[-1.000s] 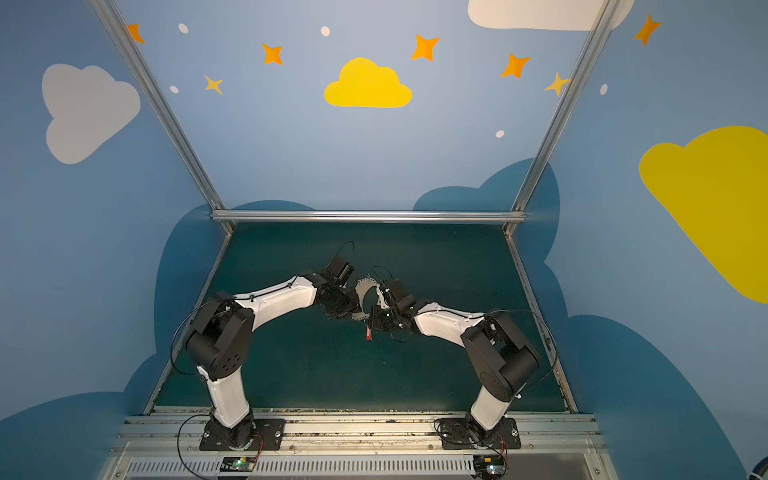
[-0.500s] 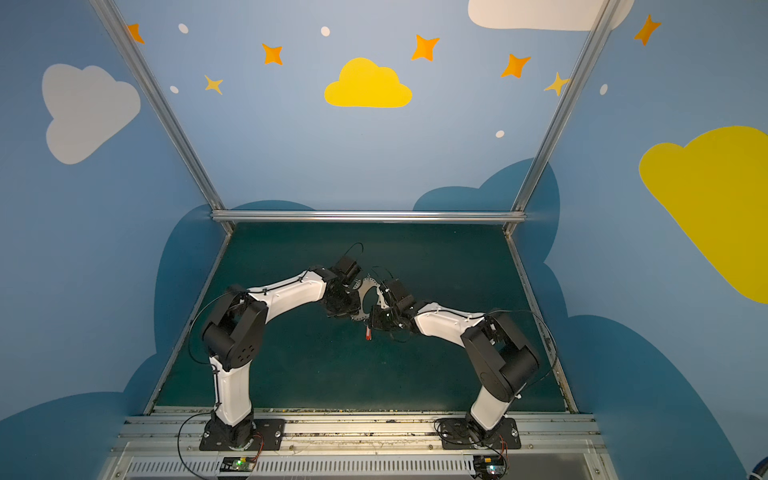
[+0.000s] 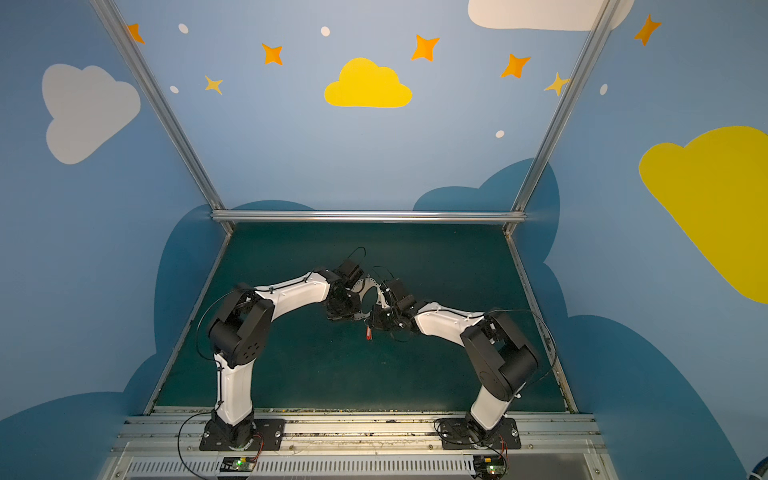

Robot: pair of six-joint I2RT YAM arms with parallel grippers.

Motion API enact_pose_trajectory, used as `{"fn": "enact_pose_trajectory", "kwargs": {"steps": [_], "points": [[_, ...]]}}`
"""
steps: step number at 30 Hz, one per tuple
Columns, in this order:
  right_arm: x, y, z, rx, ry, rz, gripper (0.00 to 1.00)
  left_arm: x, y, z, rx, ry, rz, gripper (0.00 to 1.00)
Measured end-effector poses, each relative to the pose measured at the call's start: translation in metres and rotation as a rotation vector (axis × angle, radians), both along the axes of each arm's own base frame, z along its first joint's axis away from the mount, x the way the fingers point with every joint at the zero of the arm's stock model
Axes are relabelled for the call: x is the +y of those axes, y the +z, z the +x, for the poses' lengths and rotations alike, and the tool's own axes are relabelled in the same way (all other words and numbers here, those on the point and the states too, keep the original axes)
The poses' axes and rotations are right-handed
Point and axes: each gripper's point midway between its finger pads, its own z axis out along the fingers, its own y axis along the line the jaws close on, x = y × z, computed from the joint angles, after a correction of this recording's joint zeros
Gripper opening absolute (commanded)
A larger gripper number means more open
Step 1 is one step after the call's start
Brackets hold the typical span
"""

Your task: Put the keys on the keyring

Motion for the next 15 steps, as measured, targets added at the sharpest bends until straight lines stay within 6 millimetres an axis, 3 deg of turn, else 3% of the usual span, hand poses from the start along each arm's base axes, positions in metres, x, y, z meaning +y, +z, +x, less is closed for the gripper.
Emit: {"fn": "enact_pose_trajectory", "kwargs": {"steps": [7,15], "points": [[0.010,-0.013,0.003,0.027,0.012,-0.024,0.00,-0.003,0.003,0.000,0.000,0.028,-0.028,0.04],[0.025,-0.005,0.014,0.008,0.024,-0.012,0.00,-0.011,0.022,0.003,-0.025,0.055,-0.097,0.04]]}}
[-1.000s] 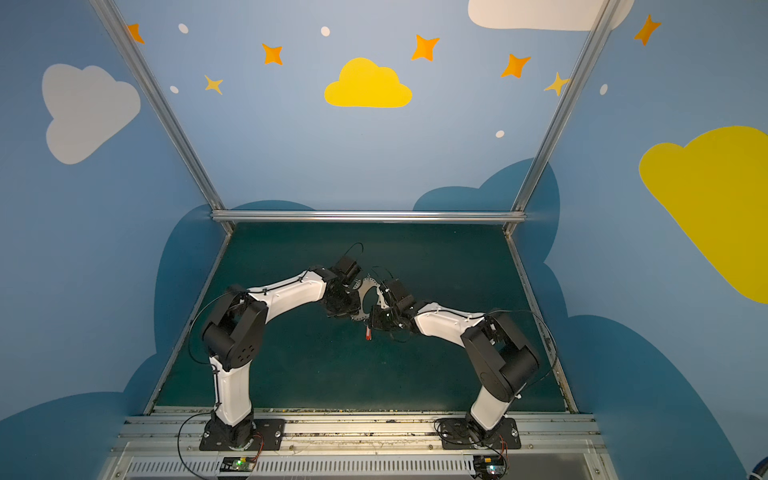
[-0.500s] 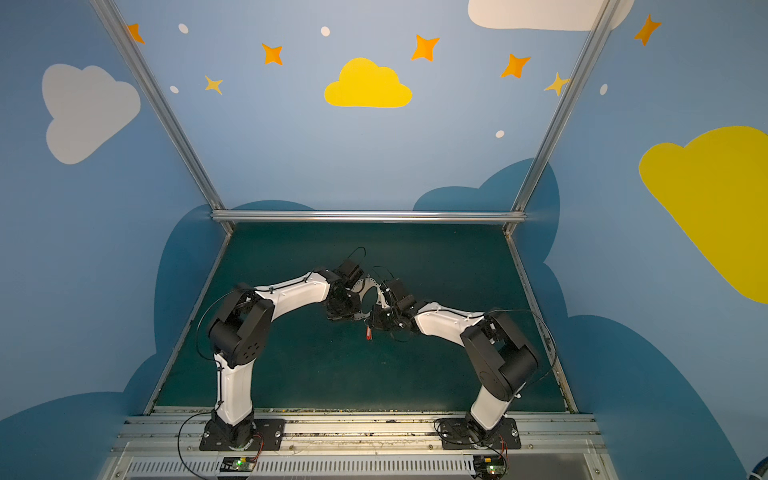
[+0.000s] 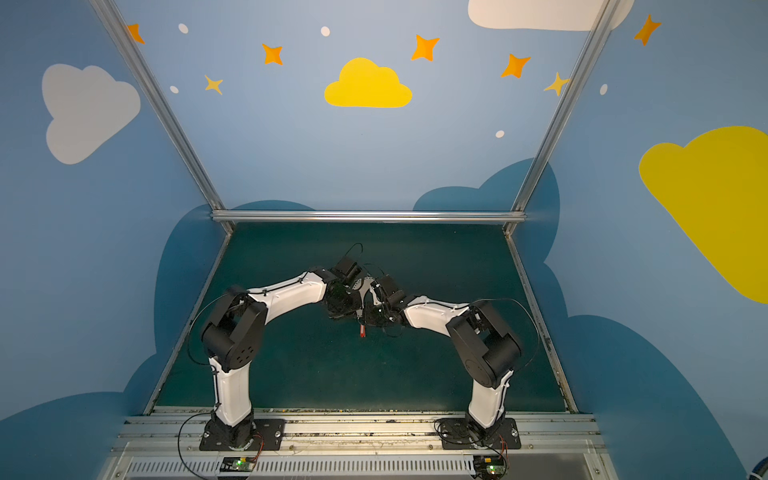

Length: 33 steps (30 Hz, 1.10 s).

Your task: Put the keys on the keyring

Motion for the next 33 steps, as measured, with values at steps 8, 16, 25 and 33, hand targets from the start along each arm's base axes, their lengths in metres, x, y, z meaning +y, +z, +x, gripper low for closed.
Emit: {"fn": "enact_pose_trajectory", "kwargs": {"steps": [8,16,25,33], "points": [[0.003,-0.002,0.006,-0.001,-0.003,-0.014,0.00,-0.003,0.010,0.001,-0.008,0.013,-0.042,0.04],[0.001,-0.004,0.007,-0.006,-0.012,-0.027,0.00,-0.006,0.010,0.001,-0.004,0.018,-0.060,0.04],[-0.004,0.006,0.008,-0.037,-0.037,-0.032,0.00,-0.007,0.010,0.002,-0.008,0.019,-0.065,0.04],[-0.002,0.012,0.009,-0.053,-0.036,-0.019,0.00,-0.007,0.011,0.002,-0.008,0.023,-0.067,0.04]]}}
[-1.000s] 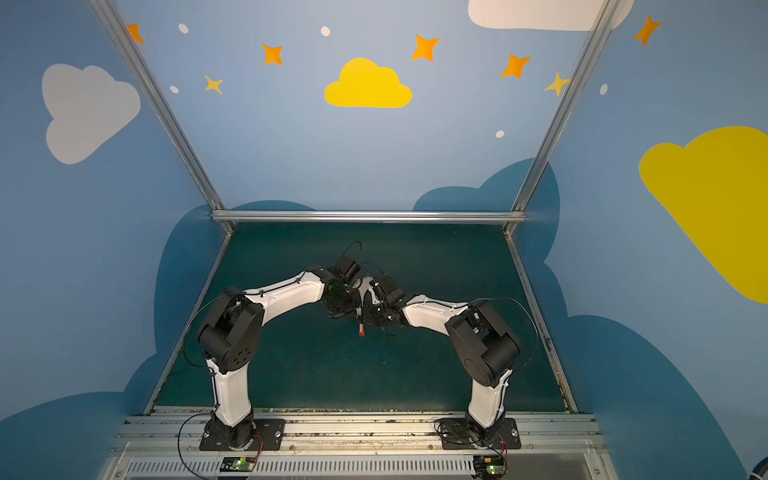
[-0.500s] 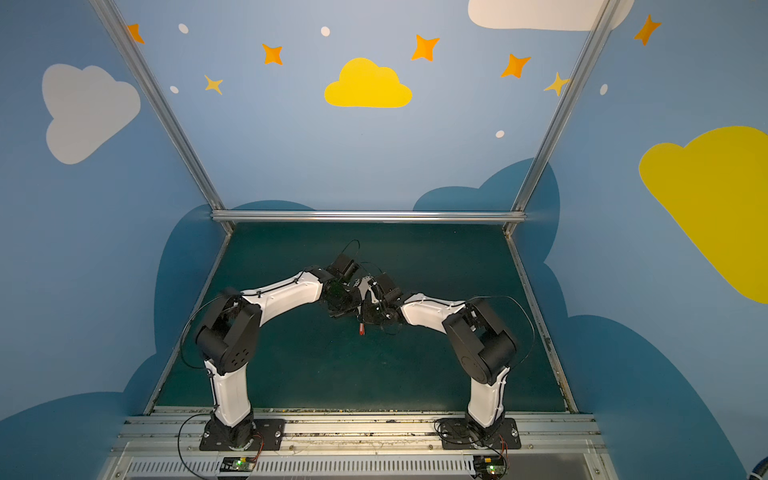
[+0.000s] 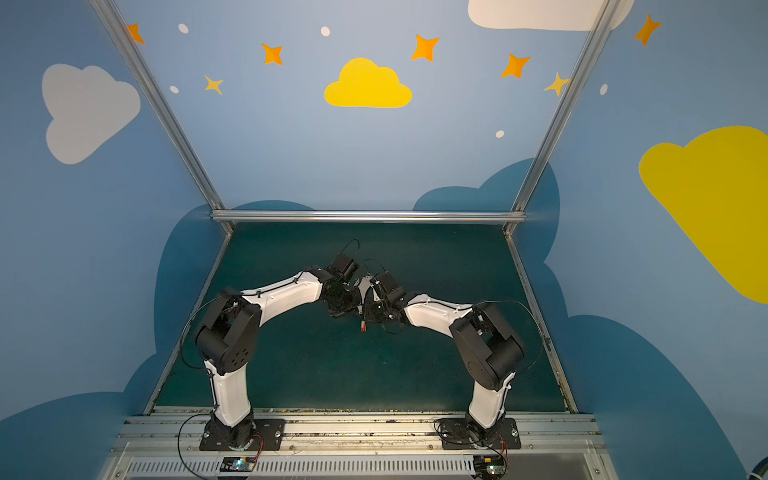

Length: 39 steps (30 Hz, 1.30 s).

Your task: Put the keys on the keyring

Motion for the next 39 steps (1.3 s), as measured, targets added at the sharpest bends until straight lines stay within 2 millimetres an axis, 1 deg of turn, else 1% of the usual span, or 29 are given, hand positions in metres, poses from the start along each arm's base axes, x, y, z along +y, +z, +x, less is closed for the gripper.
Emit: {"fn": "enact_pose_trajectory", "kwargs": {"steps": [17,24,28,32,39], "points": [[0.007,-0.003,-0.008,0.004,0.035,-0.003,0.00,0.000,0.005,0.003,-0.014,0.023,-0.013,0.04],[0.004,-0.003,-0.005,0.001,0.006,-0.014,0.00,0.002,0.004,0.002,-0.021,0.047,-0.023,0.04],[-0.001,0.001,-0.002,-0.010,-0.031,-0.013,0.00,0.007,0.008,-0.005,-0.024,0.086,-0.042,0.04],[-0.002,0.010,0.001,-0.031,-0.047,-0.001,0.00,0.005,0.012,-0.003,-0.032,0.118,-0.069,0.04],[-0.001,0.010,0.002,-0.034,-0.048,-0.002,0.00,0.002,0.011,0.000,-0.030,0.160,-0.095,0.04]]}}
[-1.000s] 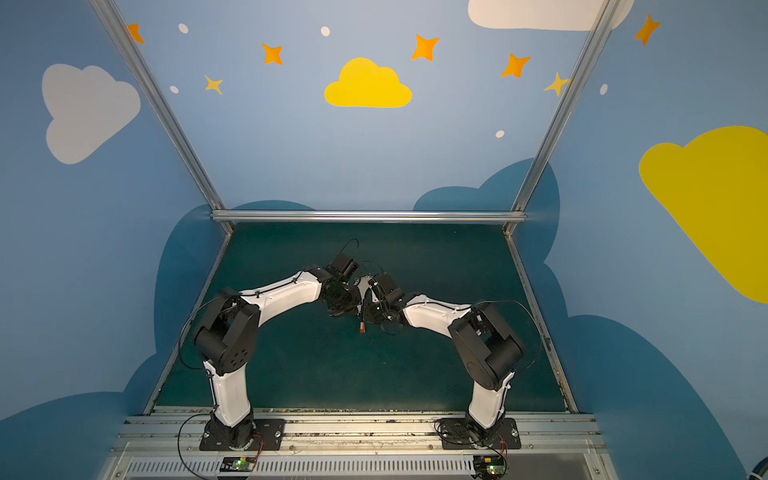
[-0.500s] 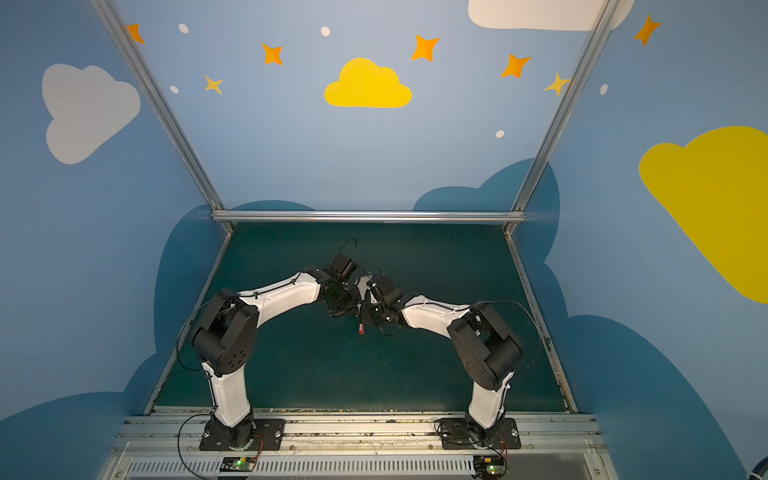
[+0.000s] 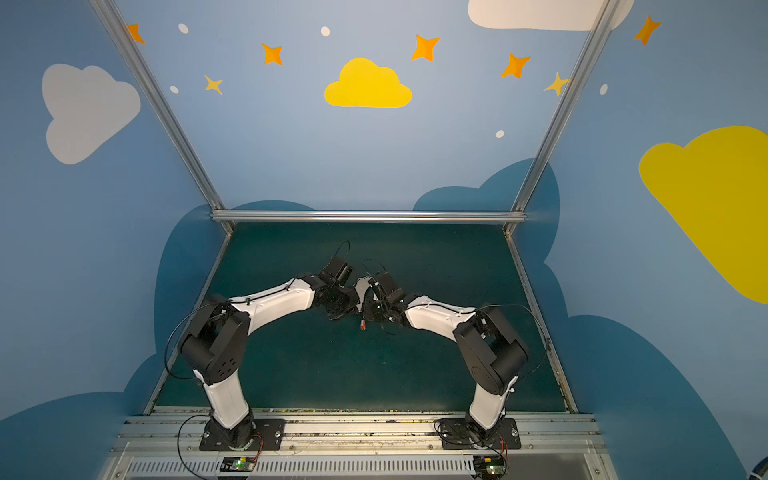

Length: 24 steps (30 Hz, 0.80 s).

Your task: Put the keys on the keyring

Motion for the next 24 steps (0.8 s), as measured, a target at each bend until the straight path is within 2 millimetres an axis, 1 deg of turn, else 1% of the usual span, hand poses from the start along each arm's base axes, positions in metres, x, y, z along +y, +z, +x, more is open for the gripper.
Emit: {"fn": "enact_pose_trajectory", "kwargs": {"steps": [7,13,24], "points": [[0.004,0.004,0.001,-0.008,0.008,0.006,0.00,0.001,0.000,0.002,-0.004,0.016,0.001,0.04],[0.007,0.003,-0.003,-0.006,0.027,0.002,0.00,0.003,0.000,0.003,-0.006,0.023,0.009,0.04],[0.012,-0.008,-0.008,0.021,0.052,-0.017,0.00,0.003,0.001,0.006,-0.016,0.034,0.007,0.04]]}}
